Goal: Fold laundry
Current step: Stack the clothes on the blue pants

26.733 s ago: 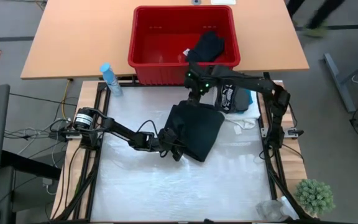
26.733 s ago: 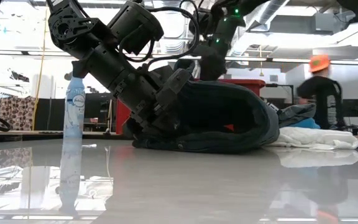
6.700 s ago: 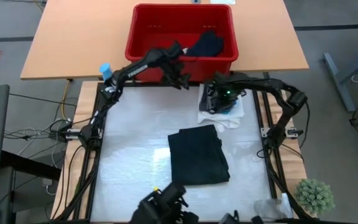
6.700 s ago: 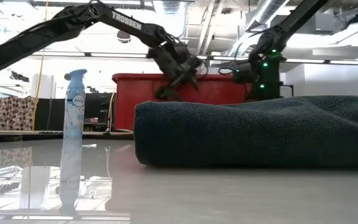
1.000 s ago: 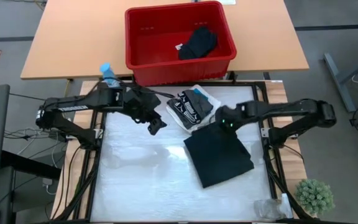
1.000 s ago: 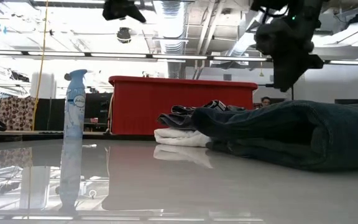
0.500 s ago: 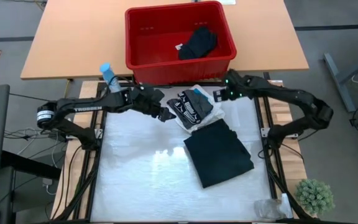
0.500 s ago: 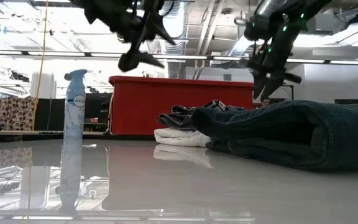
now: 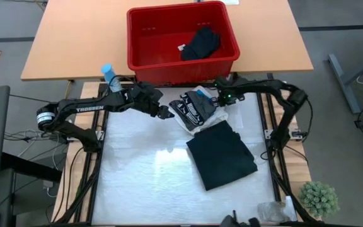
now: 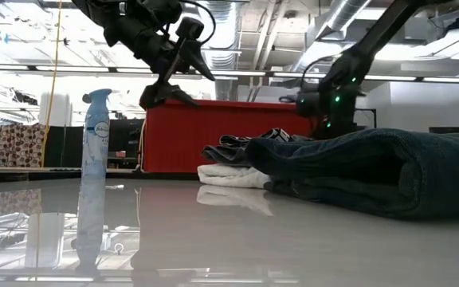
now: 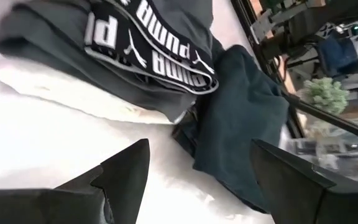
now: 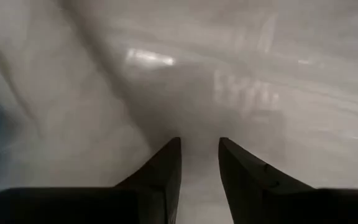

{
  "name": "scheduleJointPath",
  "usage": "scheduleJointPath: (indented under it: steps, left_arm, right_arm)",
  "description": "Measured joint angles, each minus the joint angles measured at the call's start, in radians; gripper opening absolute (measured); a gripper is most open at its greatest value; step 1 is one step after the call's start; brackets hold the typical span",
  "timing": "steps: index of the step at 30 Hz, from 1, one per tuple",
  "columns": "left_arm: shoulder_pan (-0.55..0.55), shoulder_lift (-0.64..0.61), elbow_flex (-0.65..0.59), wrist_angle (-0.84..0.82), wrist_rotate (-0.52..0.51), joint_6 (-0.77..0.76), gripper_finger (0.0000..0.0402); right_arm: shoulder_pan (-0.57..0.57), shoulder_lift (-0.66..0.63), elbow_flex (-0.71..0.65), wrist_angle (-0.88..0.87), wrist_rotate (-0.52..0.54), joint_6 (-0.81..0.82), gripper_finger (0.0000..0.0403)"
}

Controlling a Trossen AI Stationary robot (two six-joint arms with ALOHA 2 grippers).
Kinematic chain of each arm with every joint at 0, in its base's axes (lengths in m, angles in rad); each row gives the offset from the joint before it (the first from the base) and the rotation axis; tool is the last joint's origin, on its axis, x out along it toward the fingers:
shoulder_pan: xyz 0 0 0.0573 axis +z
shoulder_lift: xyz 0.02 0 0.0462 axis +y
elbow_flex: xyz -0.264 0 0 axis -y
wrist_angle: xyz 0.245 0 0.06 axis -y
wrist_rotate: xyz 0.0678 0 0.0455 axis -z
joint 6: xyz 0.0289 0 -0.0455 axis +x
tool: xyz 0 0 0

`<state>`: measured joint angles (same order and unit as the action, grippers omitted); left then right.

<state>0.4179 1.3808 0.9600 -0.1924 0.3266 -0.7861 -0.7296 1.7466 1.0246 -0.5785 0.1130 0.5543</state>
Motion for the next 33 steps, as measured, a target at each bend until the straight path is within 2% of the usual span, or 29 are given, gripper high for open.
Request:
scheduleJointPath:
  steps: [6,8,14,19,24,28,33]
  left_arm:
    - [0.0,0.0,0.0,-0.009,0.054,-0.062,0.0265]
    - [0.0,-0.001,0.0,-0.023,0.055,-0.084,0.0265]
    - [0.0,-0.002,0.0,-0.028,0.05,-0.117,0.0265]
    - [0.0,-0.003,0.0,-0.032,0.039,-0.137,0.0265]
    - [0.021,-0.043,0.002,-0.061,0.061,-0.112,0.0265]
    - [0.05,-0.102,0.002,-0.084,0.01,-0.101,0.0265]
    - [0.068,-0.18,0.002,-0.087,-0.067,-0.091,0.0265]
  right_arm:
    - [0.092,0.116,0.142,-0.078,-0.034,-0.154,0.0131]
    - [0.132,0.158,0.215,-0.098,-0.039,-0.207,0.0131]
    - [0.257,0.273,0.414,-0.157,-0.14,-0.373,0.0131]
    - [0.322,0.314,0.525,-0.201,-0.151,-0.444,0.0131]
    - [0.335,0.232,0.6,-0.338,-0.15,-0.479,0.0131]
    - [0.335,0.089,0.61,-0.437,-0.142,-0.492,0.0131]
    - [0.364,-0.061,0.559,-0.707,-0.136,-0.448,0.0131]
